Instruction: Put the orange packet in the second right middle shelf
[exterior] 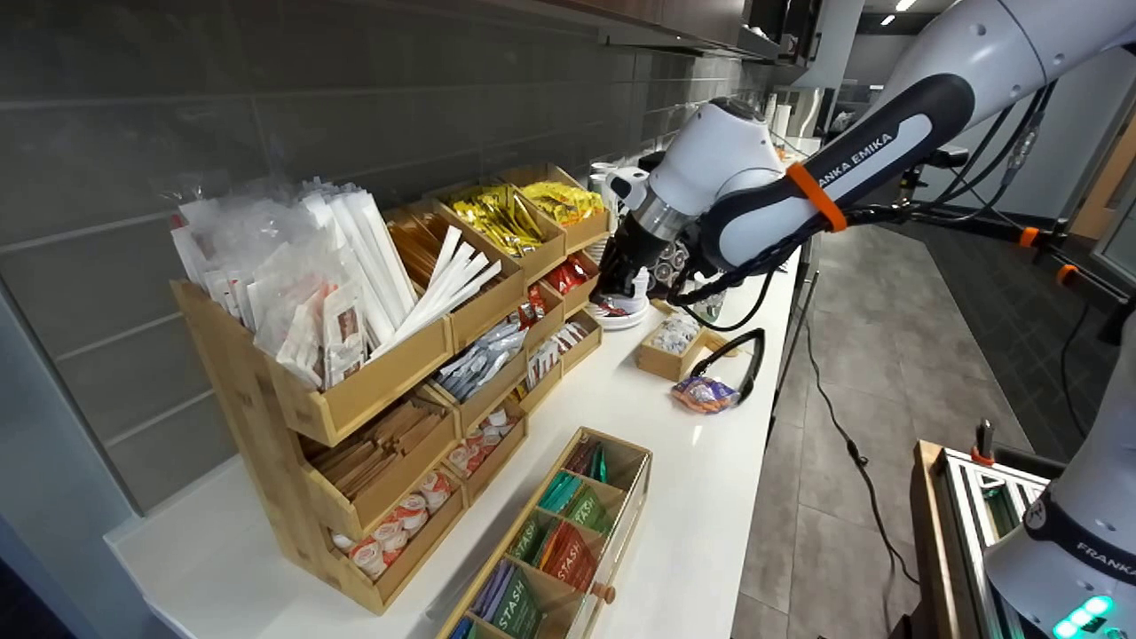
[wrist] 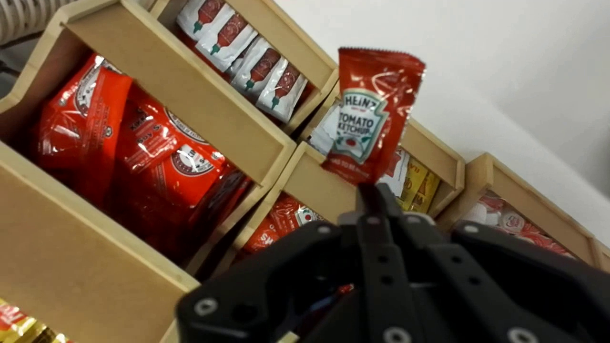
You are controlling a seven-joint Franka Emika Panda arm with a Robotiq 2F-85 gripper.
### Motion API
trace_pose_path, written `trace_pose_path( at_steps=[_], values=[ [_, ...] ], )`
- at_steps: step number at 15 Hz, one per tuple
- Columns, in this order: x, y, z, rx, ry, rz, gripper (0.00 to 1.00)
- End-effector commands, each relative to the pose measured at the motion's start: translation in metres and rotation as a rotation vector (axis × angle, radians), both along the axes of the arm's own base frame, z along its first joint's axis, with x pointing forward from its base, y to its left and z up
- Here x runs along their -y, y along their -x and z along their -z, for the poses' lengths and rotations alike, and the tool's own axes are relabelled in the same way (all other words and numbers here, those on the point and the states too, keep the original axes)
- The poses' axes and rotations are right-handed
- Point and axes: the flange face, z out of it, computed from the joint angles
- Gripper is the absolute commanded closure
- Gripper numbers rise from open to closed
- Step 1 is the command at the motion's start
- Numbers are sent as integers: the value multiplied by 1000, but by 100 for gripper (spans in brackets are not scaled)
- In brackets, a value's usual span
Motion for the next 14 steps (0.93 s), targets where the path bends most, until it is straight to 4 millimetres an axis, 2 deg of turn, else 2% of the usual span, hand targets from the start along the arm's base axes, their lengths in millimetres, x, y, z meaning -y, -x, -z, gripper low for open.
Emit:
trace_pose_path(
  at_steps=[1, 3, 8, 14],
  values=[
    [-7, -7, -2, 47, 42, -47, 100],
    [-12, -11, -3, 64, 67, -85, 100],
    [-34, -21, 9, 70, 124, -210, 100],
    [-42, -35, 11, 89, 217, -321, 100]
  ],
)
